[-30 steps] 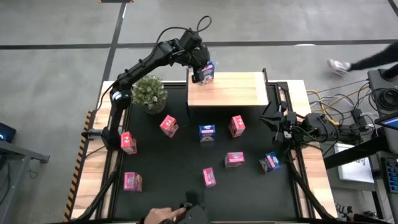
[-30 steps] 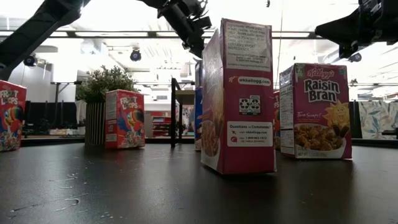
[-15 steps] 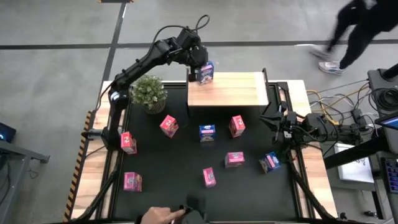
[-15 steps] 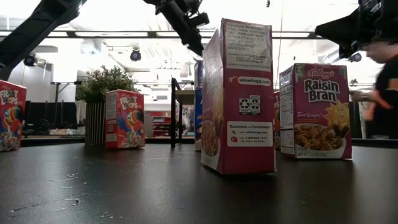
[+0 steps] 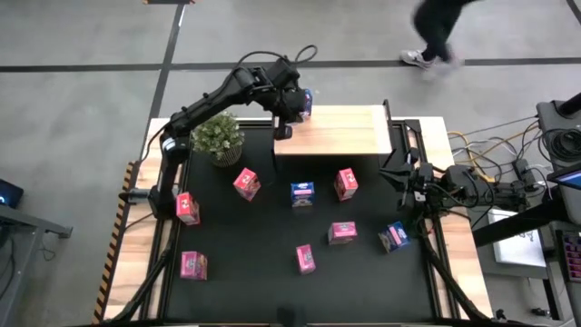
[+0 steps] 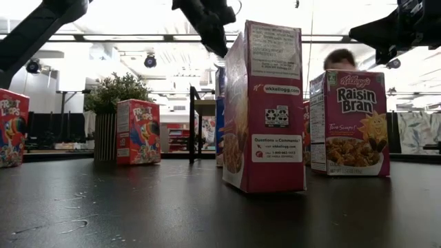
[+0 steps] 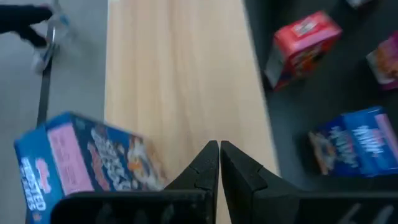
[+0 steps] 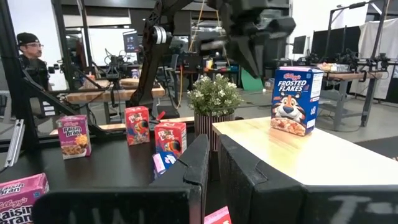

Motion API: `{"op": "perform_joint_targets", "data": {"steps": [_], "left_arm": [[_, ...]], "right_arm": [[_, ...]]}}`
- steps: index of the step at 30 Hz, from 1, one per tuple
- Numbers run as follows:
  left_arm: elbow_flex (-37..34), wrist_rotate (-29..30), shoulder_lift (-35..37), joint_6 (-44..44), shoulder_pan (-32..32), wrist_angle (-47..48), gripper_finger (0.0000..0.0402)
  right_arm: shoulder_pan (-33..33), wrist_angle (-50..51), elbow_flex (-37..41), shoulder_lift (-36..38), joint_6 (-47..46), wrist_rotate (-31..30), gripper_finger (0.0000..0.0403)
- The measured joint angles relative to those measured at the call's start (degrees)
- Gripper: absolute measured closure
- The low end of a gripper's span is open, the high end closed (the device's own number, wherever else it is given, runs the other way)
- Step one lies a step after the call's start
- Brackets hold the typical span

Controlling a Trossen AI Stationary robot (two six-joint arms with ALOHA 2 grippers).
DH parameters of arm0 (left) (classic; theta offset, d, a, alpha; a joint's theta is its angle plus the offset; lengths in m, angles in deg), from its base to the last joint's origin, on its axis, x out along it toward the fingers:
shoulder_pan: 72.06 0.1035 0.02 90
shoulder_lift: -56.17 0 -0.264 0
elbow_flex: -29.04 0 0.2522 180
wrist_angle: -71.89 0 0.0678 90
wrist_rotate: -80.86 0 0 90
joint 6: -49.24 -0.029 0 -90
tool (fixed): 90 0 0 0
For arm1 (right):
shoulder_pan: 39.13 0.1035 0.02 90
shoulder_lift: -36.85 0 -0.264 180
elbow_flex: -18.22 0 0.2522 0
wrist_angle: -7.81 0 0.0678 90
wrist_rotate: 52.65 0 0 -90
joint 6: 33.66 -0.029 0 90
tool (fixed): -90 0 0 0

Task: Stack cereal on shelf
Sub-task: Put the bottom left blue cereal box on the shelf

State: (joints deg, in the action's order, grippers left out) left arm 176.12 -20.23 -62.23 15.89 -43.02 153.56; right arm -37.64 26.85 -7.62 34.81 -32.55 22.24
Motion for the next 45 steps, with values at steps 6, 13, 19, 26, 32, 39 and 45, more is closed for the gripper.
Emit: {"op": "perform_joint_targets", "data": {"steps": [6,13,19,26,32,39,45], "left_arm": [[0.0,12.54,-0.96,0.9,0.46,-0.78,0.0401],[0.0,13.63,-1.19,1.36,1.41,-0.98,0.0401],[0.0,13.67,-1.19,1.99,2.64,-1.0,0.0401],[0.0,13.61,-1.19,2.66,3.22,-0.97,0.0401],[0.53,0.33,-1.17,2.92,0.89,-1.24,0.0401],[0.47,1.91,-1.15,2.29,-1.76,-15.11,0.0401],[0.13,12.14,-1.15,1.97,-1.31,-23.6,0.0401]], "right_arm": [[0.0,0.0,0.0,0.0,-0.02,0.01,0.0374],[0.0,0.0,0.0,0.0,-0.02,0.0,0.0374],[-0.02,0.0,0.0,0.0,-0.02,0.0,0.0374],[-0.02,0.0,0.0,0.0,-0.02,0.0,0.0374],[0.0,0.0,0.0,0.0,-0.02,0.0,0.0374],[-0.01,-0.04,0.0,0.0,-0.03,0.01,0.0374],[-0.01,-0.22,0.0,0.0,-0.03,0.0,0.0374]]}}
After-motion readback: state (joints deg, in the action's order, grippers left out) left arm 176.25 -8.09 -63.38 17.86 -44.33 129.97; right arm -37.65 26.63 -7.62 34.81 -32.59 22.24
